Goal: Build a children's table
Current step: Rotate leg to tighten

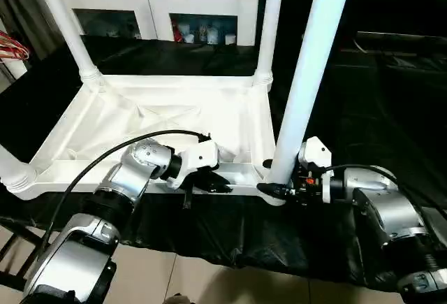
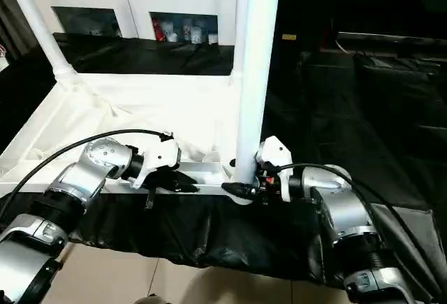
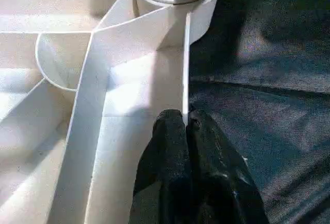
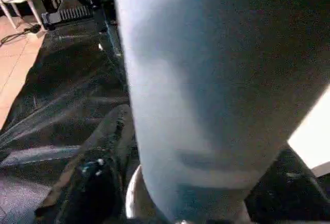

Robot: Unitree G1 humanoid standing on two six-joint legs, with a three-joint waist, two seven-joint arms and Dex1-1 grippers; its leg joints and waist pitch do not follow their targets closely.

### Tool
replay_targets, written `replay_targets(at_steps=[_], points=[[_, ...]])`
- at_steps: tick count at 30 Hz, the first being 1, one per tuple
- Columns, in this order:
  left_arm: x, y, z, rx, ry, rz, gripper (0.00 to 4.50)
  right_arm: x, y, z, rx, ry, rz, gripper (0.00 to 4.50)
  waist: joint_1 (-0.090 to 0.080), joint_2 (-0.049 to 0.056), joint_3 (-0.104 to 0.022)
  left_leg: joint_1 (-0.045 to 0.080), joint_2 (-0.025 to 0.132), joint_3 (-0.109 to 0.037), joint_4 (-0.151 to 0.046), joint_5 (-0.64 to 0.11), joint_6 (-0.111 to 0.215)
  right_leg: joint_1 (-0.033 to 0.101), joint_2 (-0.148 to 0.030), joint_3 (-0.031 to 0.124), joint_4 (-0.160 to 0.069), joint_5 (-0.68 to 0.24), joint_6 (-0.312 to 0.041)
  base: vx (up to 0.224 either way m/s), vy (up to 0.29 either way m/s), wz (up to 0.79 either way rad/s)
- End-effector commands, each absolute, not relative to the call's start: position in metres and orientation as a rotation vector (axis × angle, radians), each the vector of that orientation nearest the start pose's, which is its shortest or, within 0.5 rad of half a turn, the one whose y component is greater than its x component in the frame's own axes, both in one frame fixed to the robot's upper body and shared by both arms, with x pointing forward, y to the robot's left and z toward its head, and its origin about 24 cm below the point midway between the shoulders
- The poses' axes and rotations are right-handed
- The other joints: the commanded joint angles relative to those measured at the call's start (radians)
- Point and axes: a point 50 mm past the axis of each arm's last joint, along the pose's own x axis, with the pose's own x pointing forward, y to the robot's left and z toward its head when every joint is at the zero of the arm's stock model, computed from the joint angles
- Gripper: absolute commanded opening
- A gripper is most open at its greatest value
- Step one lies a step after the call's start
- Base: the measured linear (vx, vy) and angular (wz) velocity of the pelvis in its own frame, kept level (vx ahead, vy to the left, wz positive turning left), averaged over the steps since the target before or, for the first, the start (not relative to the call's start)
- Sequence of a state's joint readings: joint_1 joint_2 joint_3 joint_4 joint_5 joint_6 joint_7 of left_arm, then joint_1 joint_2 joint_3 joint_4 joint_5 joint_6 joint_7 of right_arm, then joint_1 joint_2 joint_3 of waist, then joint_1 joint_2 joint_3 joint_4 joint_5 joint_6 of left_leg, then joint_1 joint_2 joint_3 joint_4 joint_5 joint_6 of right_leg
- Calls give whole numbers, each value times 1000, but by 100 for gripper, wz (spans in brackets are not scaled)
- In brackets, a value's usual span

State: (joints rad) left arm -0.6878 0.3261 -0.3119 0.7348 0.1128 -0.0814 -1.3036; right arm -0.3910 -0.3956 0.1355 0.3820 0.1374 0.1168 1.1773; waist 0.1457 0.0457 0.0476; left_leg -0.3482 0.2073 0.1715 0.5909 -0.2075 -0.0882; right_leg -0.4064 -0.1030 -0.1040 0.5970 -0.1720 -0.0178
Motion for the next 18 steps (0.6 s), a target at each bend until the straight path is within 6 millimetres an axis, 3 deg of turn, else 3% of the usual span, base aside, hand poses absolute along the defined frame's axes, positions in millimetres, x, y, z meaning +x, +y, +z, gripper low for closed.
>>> replay_targets(at_steps=[1,7,9,12,16,18], points=[[330,115,63,554,362,-1428,0,274,-128,39,-181,358,1436,246,1,-25,-67,-8,24,1,-67,-94,92,60,-54,51,-56,-190,-206,0,0,0],[329,115,63,554,366,-1434,0,272,-129,36,-174,370,1440,203,4,-20,-67,-9,23,1,-67,-100,85,60,-55,50,-57,-199,-202,0,0,0],[329,115,63,555,369,-1435,0,271,-129,34,-165,377,1438,198,4,-14,-69,-8,23,0,-66,-99,83,60,-54,50,-55,-185,-206,0,0,0],[330,114,62,555,375,-1431,0,270,-128,32,-145,377,1423,195,4,-15,-70,-8,23,0,-65,-100,83,61,-53,50,-54,-165,-213,0,0,0],[331,112,61,546,386,-1411,0,271,-125,29,-108,369,1371,194,3,-14,-69,-8,22,1,-66,-107,80,62,-52,49,-56,-168,-215,0,0,0],[336,102,60,515,390,-1343,0,279,-121,22,-81,354,1227,194,0,-14,-66,-8,21,1,-68,-126,71,61,-53,50,-61,-204,-205,0,0,0]])
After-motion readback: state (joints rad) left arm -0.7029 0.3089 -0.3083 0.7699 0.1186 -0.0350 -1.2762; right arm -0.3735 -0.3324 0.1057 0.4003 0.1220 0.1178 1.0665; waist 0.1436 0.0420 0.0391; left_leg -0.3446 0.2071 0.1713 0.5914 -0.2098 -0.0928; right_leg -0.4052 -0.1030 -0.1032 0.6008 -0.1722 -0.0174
